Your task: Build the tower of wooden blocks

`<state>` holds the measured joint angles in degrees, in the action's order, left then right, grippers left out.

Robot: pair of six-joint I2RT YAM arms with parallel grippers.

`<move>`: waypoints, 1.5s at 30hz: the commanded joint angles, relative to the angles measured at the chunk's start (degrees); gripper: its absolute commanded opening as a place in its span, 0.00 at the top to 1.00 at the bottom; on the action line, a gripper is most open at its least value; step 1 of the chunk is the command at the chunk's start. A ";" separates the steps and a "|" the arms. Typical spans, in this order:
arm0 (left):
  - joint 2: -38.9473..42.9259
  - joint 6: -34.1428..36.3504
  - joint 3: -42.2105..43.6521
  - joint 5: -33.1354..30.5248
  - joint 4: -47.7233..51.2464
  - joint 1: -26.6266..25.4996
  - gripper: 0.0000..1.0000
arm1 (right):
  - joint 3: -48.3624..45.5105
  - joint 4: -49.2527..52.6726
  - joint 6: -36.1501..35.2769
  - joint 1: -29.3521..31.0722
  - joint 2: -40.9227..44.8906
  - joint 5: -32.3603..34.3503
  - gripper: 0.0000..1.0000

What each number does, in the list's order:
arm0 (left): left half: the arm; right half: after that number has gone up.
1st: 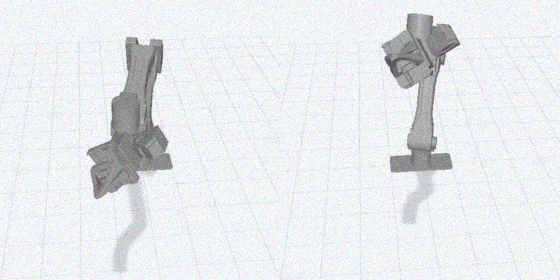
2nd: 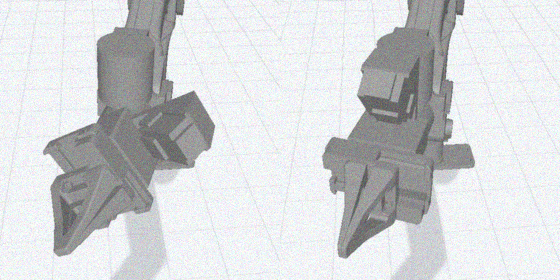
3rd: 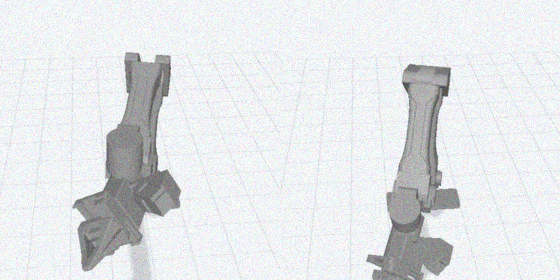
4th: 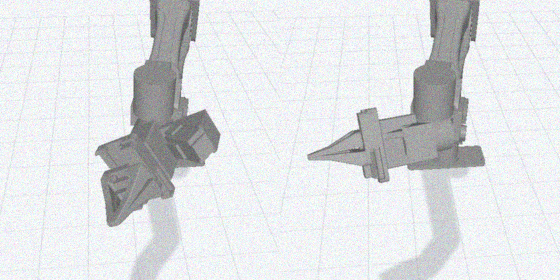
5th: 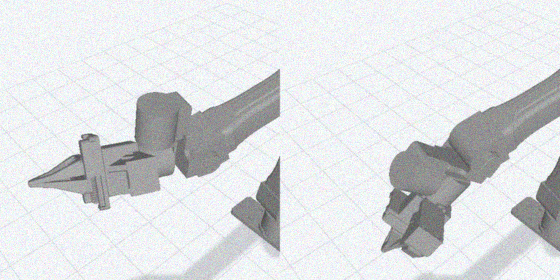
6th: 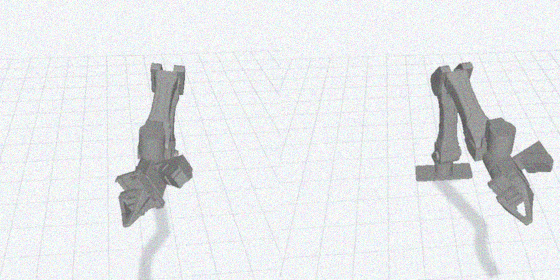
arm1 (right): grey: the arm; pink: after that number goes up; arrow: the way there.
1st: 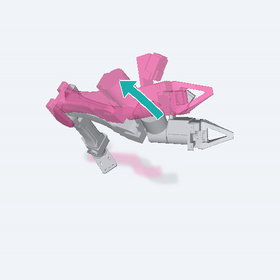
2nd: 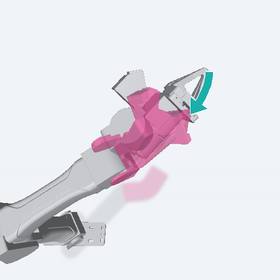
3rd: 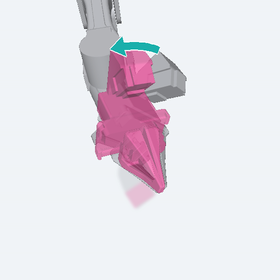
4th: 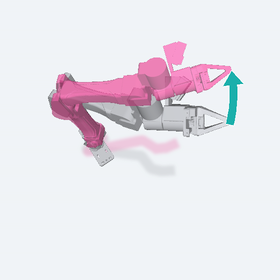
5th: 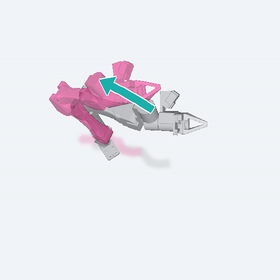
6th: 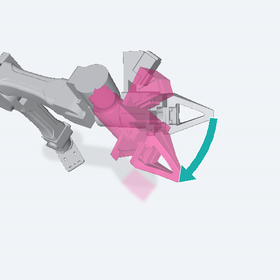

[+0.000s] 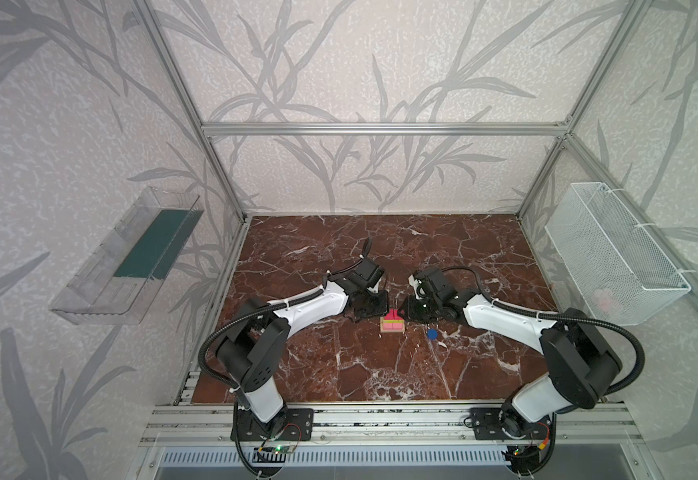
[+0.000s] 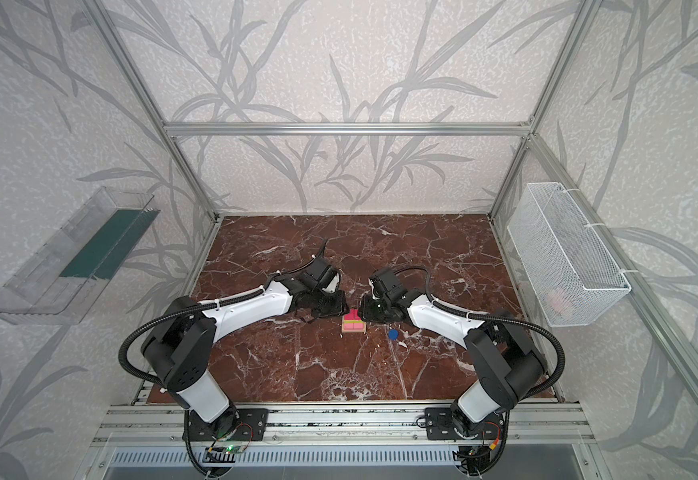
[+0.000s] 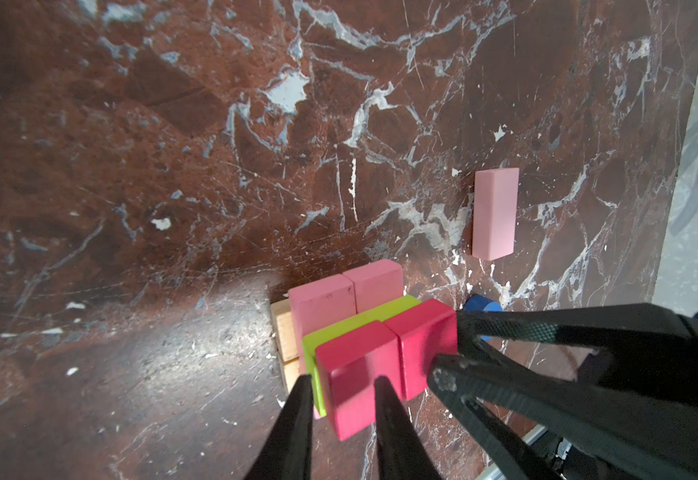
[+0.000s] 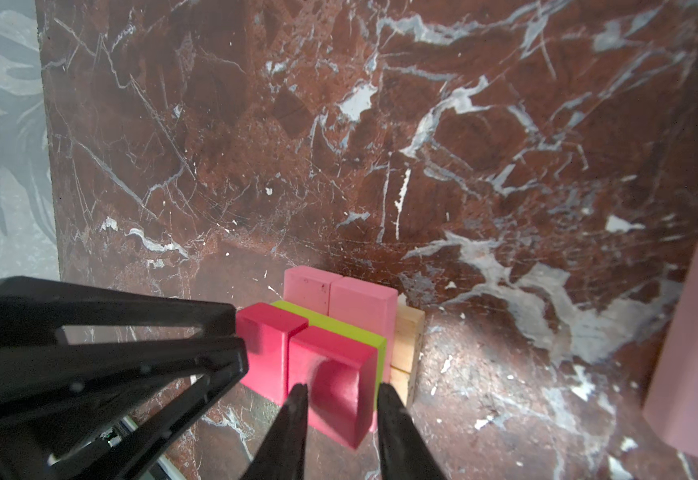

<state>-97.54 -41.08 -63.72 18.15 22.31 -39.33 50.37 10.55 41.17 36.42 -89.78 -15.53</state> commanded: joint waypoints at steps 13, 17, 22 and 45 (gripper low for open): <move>-1.25 0.05 -2.28 0.74 0.39 -0.59 0.79 | 0.27 -0.70 0.41 -0.23 -0.31 -0.93 0.71; -1.31 0.04 -2.37 0.73 0.46 -0.75 0.79 | 0.19 -0.88 0.41 -0.29 -0.31 -0.93 0.71; -1.25 0.03 -2.37 0.74 0.41 -0.79 0.79 | 0.08 -1.05 0.55 -0.23 -0.40 -1.18 0.73; 0.23 0.12 -1.84 -0.12 1.95 -1.01 0.79 | 0.07 -1.05 0.78 -0.26 -0.22 -1.44 0.72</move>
<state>-98.19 -41.08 -64.71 18.52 22.72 -40.01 50.37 10.48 41.85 36.42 -89.78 -16.19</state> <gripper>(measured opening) 0.209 0.282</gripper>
